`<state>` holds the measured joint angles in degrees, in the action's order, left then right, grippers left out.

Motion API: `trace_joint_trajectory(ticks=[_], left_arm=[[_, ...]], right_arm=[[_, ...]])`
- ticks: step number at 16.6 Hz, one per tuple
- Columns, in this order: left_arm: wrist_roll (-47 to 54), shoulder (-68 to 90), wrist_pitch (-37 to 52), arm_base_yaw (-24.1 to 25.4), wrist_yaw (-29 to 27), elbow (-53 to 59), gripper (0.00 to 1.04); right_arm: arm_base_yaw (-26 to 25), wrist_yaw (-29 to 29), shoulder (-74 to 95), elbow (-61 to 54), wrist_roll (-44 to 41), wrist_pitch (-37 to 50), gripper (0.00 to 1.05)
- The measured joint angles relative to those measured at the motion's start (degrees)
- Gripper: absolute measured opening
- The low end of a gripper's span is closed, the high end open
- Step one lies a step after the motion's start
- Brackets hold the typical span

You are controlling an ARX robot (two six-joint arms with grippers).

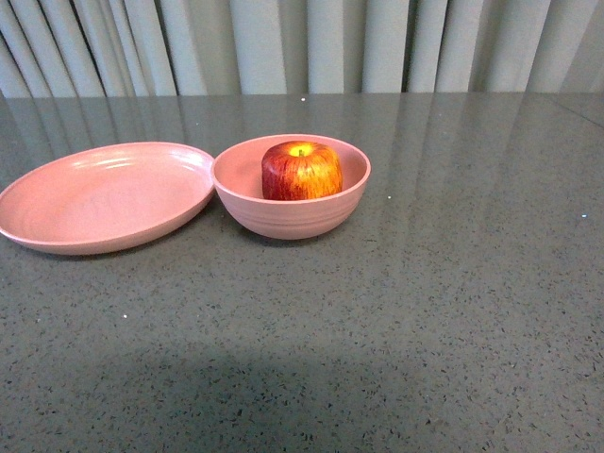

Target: Move apple from plate to bowl

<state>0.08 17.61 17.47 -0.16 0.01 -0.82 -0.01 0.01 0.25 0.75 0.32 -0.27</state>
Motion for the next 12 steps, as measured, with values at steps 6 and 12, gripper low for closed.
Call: trace_joint_trajectory(ticks=[6, 12], left_arm=[[0.0, -6.0, -5.9, 0.0, 0.0, 0.0, 0.01], [0.0, -17.1, -17.4, 0.0, 0.0, 0.0, 0.01]], right_arm=[[0.0, 0.0, 0.0, 0.0, 0.0, 0.0, 0.98], [0.0, 0.0, 0.0, 0.0, 0.0, 0.0, 0.98]])
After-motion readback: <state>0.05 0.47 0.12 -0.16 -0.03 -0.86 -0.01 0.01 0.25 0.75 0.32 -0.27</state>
